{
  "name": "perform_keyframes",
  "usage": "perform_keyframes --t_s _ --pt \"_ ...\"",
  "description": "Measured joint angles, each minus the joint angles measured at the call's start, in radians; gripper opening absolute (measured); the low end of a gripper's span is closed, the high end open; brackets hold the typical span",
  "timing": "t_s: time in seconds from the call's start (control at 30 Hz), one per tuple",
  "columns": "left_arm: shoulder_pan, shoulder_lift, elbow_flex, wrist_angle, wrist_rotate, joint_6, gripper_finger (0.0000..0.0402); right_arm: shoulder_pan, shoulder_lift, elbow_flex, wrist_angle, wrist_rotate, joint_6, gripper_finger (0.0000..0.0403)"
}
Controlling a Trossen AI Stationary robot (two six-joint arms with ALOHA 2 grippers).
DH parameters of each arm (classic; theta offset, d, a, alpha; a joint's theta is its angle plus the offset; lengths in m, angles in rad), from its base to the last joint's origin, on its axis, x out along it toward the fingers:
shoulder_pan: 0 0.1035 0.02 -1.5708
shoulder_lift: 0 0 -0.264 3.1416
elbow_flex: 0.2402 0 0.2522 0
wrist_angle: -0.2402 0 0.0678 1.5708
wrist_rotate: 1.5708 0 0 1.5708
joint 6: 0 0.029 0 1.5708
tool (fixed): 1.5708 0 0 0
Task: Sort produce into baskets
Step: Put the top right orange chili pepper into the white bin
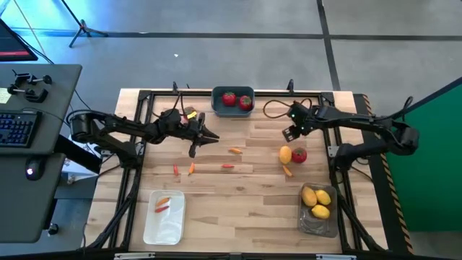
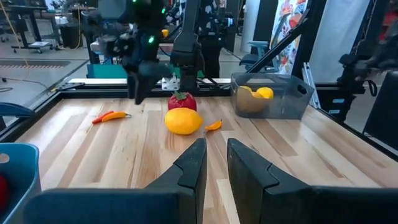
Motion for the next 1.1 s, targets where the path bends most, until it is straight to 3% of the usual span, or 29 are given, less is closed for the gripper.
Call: perform_keyframes --t_s 0.1,0.33,0.53,0.7,0.9,1.0,1.1 --pt "0.0 0.0 0.0 0.001 0.0 0.005 0.0048 -0.058 0.0 -0.044 0.023 0.064 -0.002 0.0196" --pt "0.001 0.0 0.0 0.001 -0.008 0.006 0.0048 -0.126 0.008 -0.128 0.208 0.011 -0.047 0.0189" --pt "0.001 0.0 0.0 0.001 -0.028 0.007 0.0048 -0.158 0.05 -0.175 0.298 0.007 -0.064 0.0144" --pt "0.002 0.0 0.001 -0.019 -0.161 -0.036 0.0048 -0.179 0.085 -0.181 0.357 0.011 -0.072 0.0098" --pt "0.016 0.0 -0.001 -0.02 -0.231 -0.138 0.0048 -0.181 0.086 -0.181 0.368 -0.03 -0.098 0.0027" --pt "0.029 0.0 -0.023 0.034 -0.236 -0.185 0.0048 -0.164 0.059 -0.181 0.375 -0.072 -0.093 0.0006" --pt "0.035 0.0 -0.086 0.178 -0.243 -0.234 0.0048 -0.113 0.025 -0.181 0.429 -0.095 -0.072 0.0013"
